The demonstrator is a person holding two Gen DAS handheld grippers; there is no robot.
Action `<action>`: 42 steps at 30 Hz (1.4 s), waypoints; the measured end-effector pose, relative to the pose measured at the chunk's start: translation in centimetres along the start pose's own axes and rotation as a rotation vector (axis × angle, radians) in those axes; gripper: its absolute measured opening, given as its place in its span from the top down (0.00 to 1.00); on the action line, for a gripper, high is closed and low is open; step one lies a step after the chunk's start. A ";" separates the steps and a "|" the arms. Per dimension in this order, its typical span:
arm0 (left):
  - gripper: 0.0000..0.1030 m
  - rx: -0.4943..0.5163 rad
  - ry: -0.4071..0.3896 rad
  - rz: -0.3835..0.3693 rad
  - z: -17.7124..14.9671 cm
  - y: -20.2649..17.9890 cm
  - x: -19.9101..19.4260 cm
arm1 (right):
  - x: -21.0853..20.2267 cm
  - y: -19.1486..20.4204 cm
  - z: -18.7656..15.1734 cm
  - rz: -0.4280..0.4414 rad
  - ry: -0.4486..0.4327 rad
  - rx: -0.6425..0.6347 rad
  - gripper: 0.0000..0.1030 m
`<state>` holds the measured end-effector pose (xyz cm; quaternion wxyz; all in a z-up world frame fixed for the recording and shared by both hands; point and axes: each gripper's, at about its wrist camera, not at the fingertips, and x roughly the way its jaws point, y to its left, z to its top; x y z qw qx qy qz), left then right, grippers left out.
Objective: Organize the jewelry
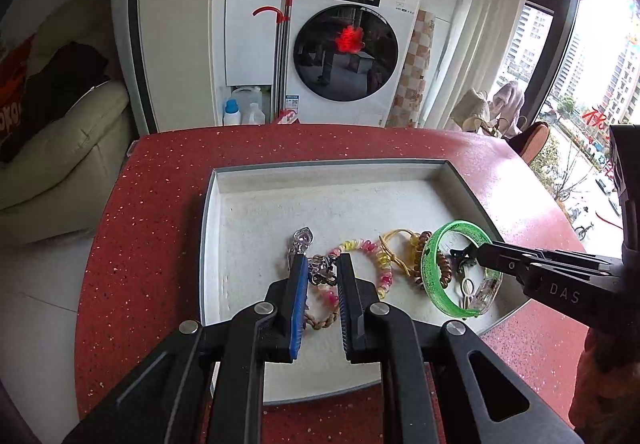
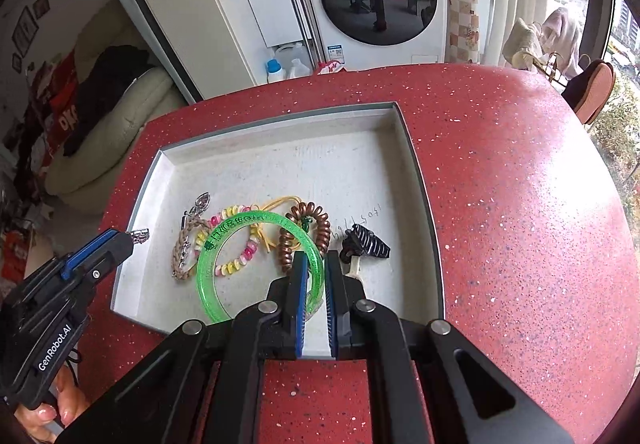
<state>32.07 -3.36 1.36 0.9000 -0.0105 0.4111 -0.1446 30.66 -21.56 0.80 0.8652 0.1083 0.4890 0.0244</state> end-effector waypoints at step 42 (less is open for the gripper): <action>0.02 0.056 0.031 0.195 -0.9 -1.0 5.0 | 2.0 -1.2 1.2 -0.001 -0.039 0.025 0.54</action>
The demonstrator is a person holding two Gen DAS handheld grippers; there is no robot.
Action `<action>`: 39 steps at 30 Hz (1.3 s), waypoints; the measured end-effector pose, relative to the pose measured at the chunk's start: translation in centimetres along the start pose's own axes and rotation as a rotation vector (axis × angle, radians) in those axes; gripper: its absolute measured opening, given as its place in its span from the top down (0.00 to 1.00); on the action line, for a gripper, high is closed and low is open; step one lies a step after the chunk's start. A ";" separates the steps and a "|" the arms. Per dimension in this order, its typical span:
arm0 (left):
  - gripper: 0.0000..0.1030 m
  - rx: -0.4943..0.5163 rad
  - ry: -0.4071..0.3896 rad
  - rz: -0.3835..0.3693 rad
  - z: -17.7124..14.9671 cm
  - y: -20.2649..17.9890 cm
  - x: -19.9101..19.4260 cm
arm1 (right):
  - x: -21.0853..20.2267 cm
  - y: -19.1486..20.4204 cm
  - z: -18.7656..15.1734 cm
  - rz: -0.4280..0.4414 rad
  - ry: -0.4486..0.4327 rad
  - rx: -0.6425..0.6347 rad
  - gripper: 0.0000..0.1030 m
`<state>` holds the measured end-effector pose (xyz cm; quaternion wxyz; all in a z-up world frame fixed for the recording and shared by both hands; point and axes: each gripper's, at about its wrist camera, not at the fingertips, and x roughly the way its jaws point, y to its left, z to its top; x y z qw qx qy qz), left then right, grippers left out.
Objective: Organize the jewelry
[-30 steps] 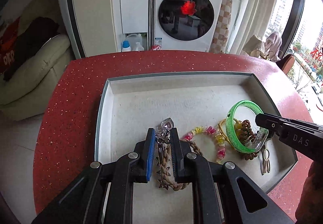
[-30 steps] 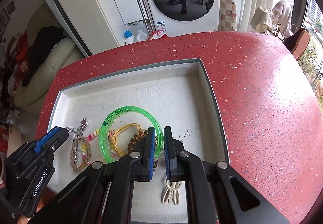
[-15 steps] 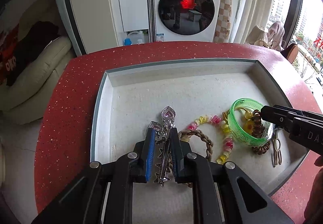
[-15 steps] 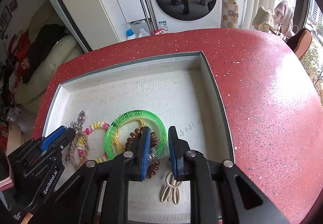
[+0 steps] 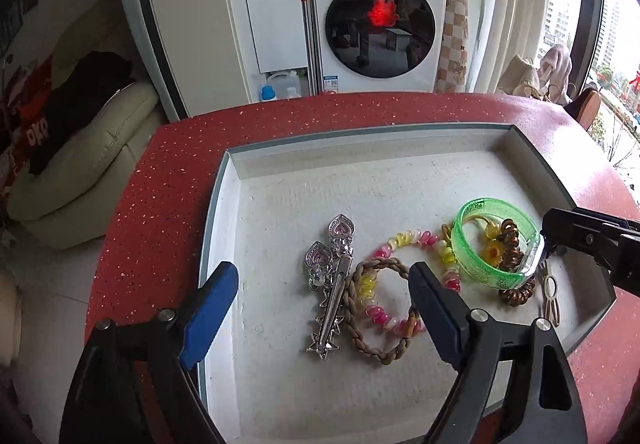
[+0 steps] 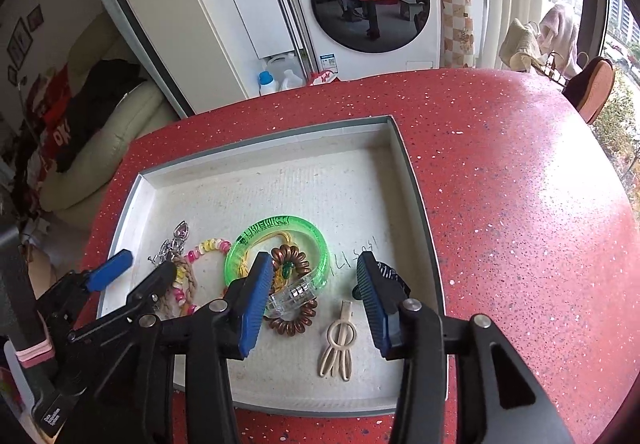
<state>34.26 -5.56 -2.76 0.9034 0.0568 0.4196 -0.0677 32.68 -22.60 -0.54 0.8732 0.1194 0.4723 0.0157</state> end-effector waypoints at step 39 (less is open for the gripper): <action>0.00 -0.011 0.021 0.014 -4.1 1.4 -6.1 | -2.8 -0.2 -4.2 0.036 0.037 -0.036 0.00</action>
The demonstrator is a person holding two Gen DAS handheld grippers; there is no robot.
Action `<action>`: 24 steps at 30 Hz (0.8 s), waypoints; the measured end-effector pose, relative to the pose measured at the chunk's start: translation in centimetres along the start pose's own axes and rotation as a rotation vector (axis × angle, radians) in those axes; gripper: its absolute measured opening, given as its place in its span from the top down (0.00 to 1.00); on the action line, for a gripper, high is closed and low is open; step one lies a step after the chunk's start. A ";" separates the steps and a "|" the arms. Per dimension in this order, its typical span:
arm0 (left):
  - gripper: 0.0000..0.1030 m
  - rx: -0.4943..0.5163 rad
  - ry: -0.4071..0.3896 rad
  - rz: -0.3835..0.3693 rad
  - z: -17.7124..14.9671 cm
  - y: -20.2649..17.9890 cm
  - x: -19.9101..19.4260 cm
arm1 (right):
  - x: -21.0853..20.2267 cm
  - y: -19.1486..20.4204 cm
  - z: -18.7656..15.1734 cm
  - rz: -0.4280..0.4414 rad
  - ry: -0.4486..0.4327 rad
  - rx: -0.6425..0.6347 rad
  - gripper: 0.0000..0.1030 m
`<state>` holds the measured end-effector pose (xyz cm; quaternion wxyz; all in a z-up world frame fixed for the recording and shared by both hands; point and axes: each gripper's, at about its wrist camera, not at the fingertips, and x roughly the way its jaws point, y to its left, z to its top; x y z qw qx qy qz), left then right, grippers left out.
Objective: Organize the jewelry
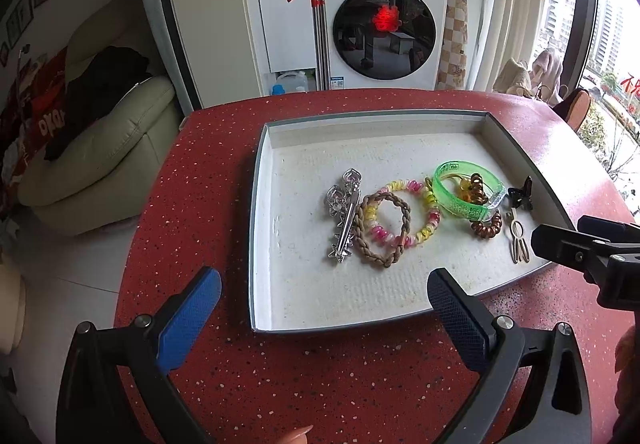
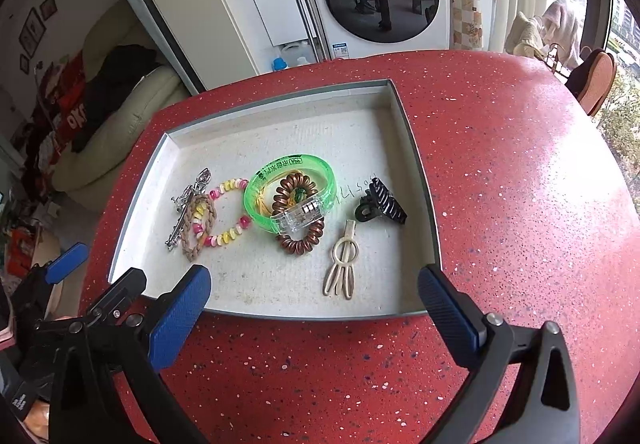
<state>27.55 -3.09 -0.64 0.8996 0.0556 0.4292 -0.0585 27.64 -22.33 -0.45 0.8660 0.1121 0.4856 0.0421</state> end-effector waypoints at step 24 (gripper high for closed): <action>0.00 -0.082 -0.169 0.061 -8.1 0.5 -8.2 | -5.8 2.1 -7.8 -0.136 -0.208 -0.068 0.00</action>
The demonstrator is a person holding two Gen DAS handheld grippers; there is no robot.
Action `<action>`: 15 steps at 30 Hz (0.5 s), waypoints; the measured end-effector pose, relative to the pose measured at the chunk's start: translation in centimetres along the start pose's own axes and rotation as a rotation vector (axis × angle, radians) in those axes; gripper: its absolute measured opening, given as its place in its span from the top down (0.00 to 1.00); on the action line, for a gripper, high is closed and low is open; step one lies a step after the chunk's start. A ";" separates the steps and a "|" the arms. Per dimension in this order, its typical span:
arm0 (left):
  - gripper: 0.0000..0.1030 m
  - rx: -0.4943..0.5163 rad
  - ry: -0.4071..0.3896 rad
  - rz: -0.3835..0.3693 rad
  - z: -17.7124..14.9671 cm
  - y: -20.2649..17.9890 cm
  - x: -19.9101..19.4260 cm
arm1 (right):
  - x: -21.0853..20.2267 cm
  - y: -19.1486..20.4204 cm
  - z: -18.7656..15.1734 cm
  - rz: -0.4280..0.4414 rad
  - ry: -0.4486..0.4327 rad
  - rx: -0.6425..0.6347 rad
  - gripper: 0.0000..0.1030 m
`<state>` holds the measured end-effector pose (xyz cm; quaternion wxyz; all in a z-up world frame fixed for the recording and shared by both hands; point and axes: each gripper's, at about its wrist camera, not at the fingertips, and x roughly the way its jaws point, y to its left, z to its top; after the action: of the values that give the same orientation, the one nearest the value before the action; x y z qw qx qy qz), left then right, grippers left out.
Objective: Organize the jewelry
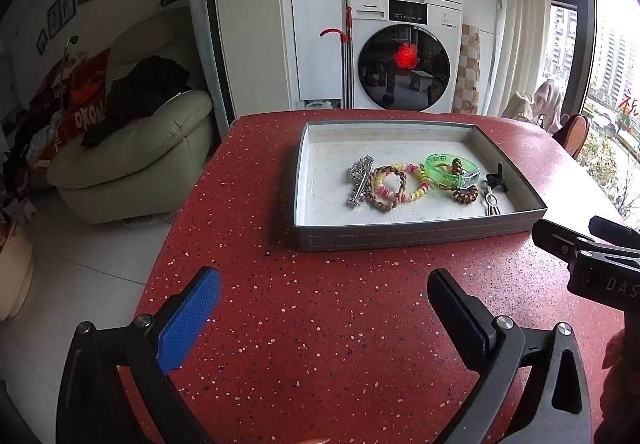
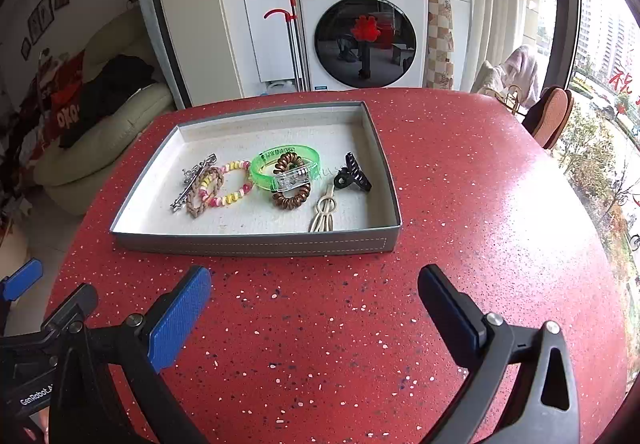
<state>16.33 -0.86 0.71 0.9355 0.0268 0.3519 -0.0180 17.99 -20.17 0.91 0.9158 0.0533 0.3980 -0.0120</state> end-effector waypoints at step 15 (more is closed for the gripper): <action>0.00 -0.010 -0.109 0.013 -1.2 -0.3 -3.0 | -5.0 1.4 -2.0 -0.069 -0.191 -0.060 0.00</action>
<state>13.28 -1.06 1.76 0.9535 0.0232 0.3002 -0.0116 13.25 -18.67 3.33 0.9497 0.0109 0.3108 -0.0364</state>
